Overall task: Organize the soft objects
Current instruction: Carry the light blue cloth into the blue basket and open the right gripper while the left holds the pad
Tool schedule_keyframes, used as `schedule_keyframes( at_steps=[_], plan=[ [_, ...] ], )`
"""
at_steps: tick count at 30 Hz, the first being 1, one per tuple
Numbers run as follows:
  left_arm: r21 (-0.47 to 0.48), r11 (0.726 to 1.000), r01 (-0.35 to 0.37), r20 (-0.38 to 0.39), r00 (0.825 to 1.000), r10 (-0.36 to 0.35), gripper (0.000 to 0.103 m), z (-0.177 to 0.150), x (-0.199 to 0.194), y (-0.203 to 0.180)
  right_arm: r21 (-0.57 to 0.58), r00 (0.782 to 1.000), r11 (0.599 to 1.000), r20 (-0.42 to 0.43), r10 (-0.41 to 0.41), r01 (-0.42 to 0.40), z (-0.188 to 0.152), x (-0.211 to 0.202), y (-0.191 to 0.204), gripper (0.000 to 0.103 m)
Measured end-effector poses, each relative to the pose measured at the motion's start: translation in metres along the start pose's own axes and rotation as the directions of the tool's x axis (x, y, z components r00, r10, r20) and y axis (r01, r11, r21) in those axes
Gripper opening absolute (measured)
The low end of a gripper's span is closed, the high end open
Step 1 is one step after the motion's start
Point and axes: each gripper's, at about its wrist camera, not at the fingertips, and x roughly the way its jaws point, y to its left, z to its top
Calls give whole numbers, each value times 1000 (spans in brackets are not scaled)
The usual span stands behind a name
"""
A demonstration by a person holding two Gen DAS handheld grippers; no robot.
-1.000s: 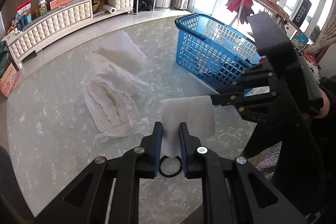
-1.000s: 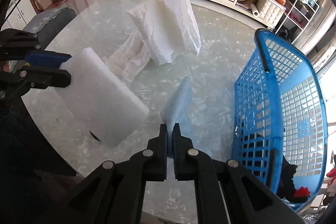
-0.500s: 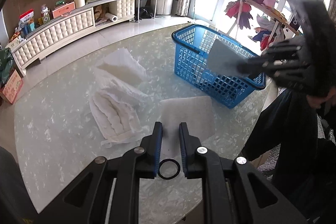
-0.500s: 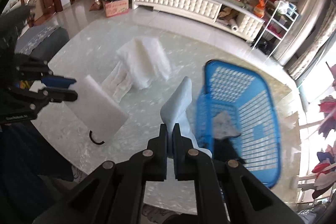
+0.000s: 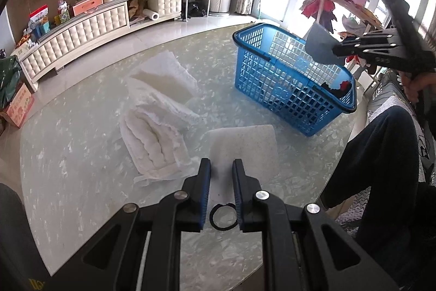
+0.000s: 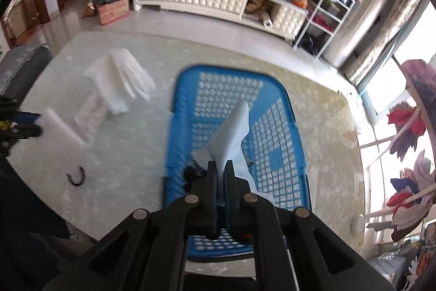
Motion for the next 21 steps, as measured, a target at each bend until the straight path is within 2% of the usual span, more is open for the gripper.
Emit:
schedule_keyframes(
  at_steps=[4,10,14,21],
  plan=[
    [-5,1000,-5,-14,1000,5,14,-1,4,3,5,997,999,-70,-34,35,-6,37,-10,4],
    [-2,1000,-5,-28,1000,5,14,0,8,4,10,990,1000,-137,-21,22,-2,71,-20,4],
    [-9,1000,-11,-38,999,11,14,1,12,7,-9,985,1000,-171,-29,28,0,88,-20,4],
    [-15,1000,-12,-47,999,11,14,1,15,9,2,978,1000,-207,14,-14,-3,100,-22,4]
  ],
)
